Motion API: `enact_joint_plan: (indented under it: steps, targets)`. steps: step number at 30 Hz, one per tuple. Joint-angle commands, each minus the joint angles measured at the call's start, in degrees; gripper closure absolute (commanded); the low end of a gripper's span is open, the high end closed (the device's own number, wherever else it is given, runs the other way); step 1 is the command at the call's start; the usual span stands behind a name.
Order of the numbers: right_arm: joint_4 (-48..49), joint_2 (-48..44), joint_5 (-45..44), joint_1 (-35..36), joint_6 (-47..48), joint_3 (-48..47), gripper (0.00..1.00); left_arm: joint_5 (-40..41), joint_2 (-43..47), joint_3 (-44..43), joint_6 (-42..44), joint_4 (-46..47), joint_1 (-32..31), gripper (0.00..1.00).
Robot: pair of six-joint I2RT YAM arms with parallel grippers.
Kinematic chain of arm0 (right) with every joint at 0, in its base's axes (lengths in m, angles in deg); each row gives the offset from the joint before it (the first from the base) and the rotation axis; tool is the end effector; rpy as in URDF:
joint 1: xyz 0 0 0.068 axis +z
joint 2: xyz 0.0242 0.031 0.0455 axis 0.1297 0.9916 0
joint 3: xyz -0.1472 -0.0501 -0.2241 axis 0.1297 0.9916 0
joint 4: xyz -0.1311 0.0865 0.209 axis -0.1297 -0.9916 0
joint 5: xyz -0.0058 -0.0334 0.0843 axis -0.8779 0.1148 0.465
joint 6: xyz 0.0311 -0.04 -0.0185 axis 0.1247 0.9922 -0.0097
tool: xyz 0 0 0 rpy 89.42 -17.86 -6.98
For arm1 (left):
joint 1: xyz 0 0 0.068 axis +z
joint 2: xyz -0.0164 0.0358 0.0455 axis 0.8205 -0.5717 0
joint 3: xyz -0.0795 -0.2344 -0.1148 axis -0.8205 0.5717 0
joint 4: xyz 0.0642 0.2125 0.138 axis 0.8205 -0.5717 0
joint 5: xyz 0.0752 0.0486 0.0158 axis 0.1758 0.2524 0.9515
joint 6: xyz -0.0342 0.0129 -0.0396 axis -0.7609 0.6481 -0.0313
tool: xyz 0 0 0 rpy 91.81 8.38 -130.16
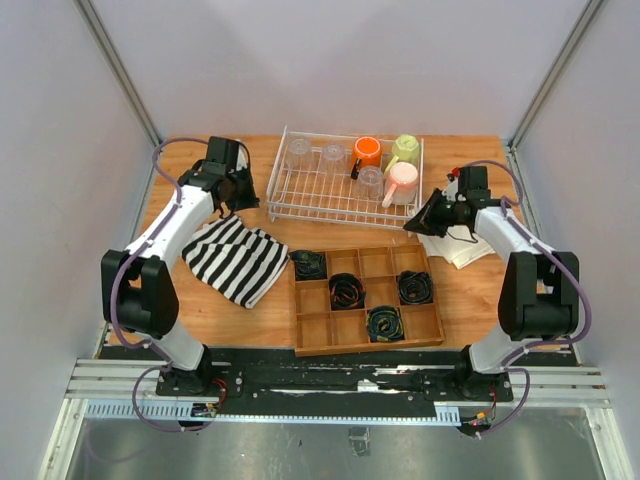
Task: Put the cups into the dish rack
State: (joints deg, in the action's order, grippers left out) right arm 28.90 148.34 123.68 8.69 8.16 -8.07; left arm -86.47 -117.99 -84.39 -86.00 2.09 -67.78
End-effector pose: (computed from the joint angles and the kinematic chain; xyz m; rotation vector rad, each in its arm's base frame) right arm 0.3304 0.0272 0.2288 0.4967 2.4373 1.0248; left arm 0.3448 -0.0788 0.2923 -0.1868 2.4516 -0.3194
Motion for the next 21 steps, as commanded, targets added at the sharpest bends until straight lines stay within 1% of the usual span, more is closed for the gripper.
enact_joint_plan:
  steps: [1, 8, 16, 21]
  targets:
    - [3.2, 3.8, -3.3, 1.2, 0.1, -4.2, 0.99, -2.3, 0.9, 2.8, -0.3, 5.8, 1.6, 0.96]
    - [2.3, 8.2, -4.2, 1.5, 0.8, -8.0, 0.99, -6.9, -3.0, 4.1, -0.6, 12.0, 2.5, 0.99]
    - [0.3, 12.5, -4.4, 1.4, 2.3, -13.9, 0.99, -10.9, -10.1, -2.7, -2.3, 14.1, 2.5, 0.99]
    - [-1.2, 12.6, -3.8, 1.4, 3.9, -16.6, 0.99, -10.4, -11.9, -6.0, -2.3, 12.7, 2.5, 1.0]
